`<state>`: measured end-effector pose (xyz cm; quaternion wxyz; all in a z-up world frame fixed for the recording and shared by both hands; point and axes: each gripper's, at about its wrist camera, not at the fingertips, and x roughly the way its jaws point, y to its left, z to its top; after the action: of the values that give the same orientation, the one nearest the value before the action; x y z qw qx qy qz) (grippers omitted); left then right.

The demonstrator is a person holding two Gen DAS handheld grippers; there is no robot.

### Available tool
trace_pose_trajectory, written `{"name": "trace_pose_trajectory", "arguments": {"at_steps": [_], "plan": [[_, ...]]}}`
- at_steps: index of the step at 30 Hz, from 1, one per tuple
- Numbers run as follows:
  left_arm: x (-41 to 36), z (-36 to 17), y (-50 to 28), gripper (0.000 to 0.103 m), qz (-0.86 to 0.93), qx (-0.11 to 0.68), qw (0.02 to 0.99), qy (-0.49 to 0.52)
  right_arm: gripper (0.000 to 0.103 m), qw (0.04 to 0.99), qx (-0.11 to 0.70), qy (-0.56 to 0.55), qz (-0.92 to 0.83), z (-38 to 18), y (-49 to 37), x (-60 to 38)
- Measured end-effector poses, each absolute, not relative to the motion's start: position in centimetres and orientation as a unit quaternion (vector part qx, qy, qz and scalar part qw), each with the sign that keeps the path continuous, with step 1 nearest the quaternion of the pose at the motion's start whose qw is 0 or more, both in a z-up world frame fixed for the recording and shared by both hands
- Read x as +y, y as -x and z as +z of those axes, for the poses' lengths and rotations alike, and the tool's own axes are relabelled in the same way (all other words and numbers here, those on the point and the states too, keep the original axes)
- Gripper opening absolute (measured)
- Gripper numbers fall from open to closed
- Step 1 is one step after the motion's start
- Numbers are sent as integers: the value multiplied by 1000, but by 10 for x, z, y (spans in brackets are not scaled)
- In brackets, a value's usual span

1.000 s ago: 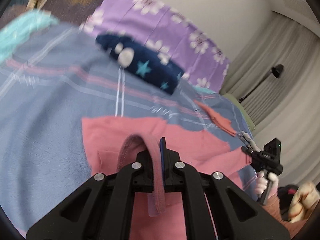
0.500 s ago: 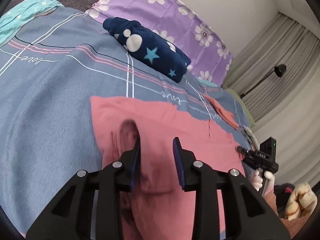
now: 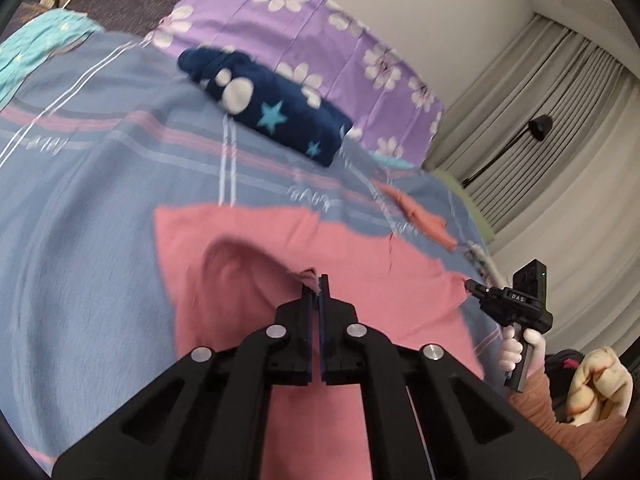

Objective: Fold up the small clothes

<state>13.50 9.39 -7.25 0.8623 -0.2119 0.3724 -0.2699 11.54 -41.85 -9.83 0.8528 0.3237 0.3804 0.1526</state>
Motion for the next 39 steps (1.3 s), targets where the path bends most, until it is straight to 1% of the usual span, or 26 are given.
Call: {"name": "trace_pose_trajectory", "arguments": {"at_steps": [5,7,10,12,13,14,16,18,19,20,21,22,23,24,25,27,28,34,37,39], "plan": [[91,-69,-188,2,-213,345,889,211,6,856,364,-341,135,-88,-162,-432],[98,-76,-204,6,-175,354,893,217,17,851,375,-351,114,-96,-182,-437],[108,-85,-210,27,-155,362,892,224,26,851,384,-342,108,-103,-188,-440],[113,-89,-211,34,-154,370,890,217,32,860,381,-322,105,-103,-186,-441],[114,-93,-214,42,-156,381,886,214,34,866,381,-307,101,-104,-185,-443],[115,-97,-216,43,-159,392,881,212,35,868,384,-299,99,-105,-187,-444],[112,-107,-227,43,-154,420,873,197,42,866,396,-287,102,-108,-193,-443],[105,-113,-236,43,-150,437,870,174,45,867,406,-270,107,-109,-201,-439],[102,-114,-238,41,-150,439,871,165,45,869,411,-254,107,-109,-208,-434],[98,-114,-241,29,-150,440,872,153,46,871,416,-237,108,-109,-214,-430],[96,-112,-243,22,-148,439,874,144,46,874,418,-224,107,-109,-219,-425],[93,-109,-245,8,-145,438,877,134,46,875,420,-215,107,-109,-223,-422],[92,-107,-245,4,-144,437,878,130,45,876,421,-208,108,-110,-226,-419],[92,-103,-243,4,-144,432,881,127,27,877,422,-202,111,-110,-229,-417],[91,-100,-242,2,-145,426,884,122,3,877,422,-196,120,-110,-231,-413],[90,-89,-234,2,-148,409,894,108,3,883,413,-187,124,-105,-229,-411],[90,-83,-229,2,-155,398,898,105,3,892,397,-182,120,-97,-222,-411],[86,-47,-219,2,-171,348,917,95,3,910,326,-220,132,-58,-199,-427],[84,-48,-236,2,-153,352,919,86,3,915,315,-221,123,-50,-208,-430],[82,-65,-253,2,-140,383,910,69,3,910,330,-220,117,-58,-220,-431]]}}
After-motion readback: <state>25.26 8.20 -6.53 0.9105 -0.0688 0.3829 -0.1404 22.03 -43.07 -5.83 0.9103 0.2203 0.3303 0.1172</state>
